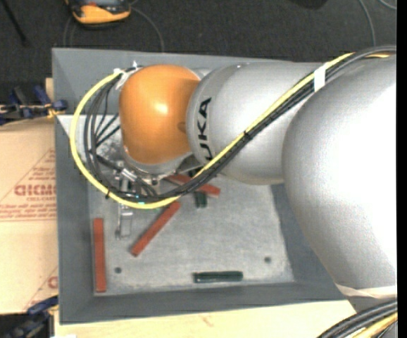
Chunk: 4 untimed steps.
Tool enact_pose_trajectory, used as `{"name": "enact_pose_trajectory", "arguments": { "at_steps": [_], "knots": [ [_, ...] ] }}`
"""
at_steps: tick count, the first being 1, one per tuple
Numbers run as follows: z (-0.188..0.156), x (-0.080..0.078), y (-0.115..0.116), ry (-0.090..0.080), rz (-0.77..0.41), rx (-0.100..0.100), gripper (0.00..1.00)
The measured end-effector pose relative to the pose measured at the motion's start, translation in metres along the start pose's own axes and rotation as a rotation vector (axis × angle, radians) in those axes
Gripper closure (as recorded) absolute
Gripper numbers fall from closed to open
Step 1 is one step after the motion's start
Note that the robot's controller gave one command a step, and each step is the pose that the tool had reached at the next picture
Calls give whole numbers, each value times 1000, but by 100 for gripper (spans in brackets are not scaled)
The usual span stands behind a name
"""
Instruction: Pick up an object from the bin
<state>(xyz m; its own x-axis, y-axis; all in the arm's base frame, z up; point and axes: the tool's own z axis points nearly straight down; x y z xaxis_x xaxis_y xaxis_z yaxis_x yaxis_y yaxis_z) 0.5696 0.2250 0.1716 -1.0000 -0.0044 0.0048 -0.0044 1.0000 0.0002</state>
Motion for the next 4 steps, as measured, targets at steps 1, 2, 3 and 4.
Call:
{"name": "enact_pose_trajectory", "arguments": {
  "at_steps": [1, 2, 3, 4],
  "knots": [
    [-5, -2, -1, -8, 4, -2, 0],
    [36, 2, -31, -15, -183, -3, 0],
    [53, 22, -71, 1, -246, 1, 0],
    [44, 12, -79, -10, -407, 1, 0]
  ]
}}
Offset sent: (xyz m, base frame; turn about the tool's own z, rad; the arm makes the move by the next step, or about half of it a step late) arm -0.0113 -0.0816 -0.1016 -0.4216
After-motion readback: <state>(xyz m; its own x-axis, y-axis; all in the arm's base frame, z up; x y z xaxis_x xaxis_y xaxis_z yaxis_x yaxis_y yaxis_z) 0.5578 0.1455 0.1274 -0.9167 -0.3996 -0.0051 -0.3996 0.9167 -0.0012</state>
